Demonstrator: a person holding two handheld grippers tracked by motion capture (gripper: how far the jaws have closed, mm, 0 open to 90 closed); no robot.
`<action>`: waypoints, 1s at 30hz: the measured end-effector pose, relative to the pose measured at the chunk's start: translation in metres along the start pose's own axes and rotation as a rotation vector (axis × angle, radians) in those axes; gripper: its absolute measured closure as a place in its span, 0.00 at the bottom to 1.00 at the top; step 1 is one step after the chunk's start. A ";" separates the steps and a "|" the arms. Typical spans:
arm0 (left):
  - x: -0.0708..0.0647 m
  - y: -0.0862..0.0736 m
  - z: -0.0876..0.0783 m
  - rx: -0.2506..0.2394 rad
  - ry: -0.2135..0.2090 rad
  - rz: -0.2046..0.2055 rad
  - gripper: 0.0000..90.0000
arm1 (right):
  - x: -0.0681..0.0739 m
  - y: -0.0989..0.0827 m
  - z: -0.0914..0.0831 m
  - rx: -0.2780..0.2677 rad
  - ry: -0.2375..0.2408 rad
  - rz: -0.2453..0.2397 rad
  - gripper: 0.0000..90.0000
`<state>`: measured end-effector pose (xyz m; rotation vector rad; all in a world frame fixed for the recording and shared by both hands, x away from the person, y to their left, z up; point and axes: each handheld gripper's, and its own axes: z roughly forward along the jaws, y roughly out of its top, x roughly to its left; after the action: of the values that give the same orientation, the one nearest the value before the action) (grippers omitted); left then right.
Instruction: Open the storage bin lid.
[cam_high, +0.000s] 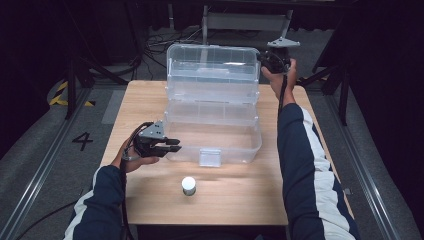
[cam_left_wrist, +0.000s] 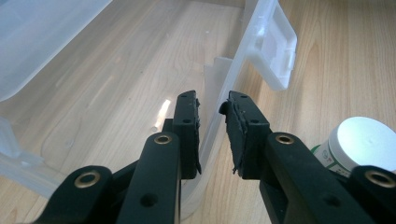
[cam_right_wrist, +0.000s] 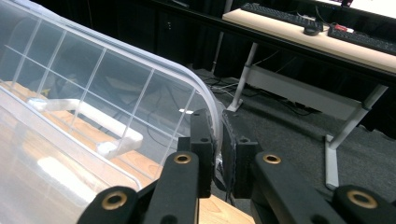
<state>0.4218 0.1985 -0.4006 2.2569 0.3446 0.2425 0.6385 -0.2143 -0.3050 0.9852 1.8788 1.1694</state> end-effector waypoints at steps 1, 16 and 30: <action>0.000 0.000 0.000 -0.001 0.002 0.000 0.83 | 0.000 0.000 0.001 -0.001 -0.001 0.004 0.93; -0.001 0.000 0.000 -0.002 0.005 -0.001 0.83 | -0.002 -0.001 0.009 0.020 -0.010 0.003 0.93; -0.002 -0.001 0.000 -0.013 0.012 -0.011 0.82 | -0.003 -0.005 0.019 0.028 -0.021 0.020 0.93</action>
<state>0.4196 0.1983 -0.4018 2.2412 0.3605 0.2525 0.6547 -0.2108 -0.3157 1.0300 1.8776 1.1427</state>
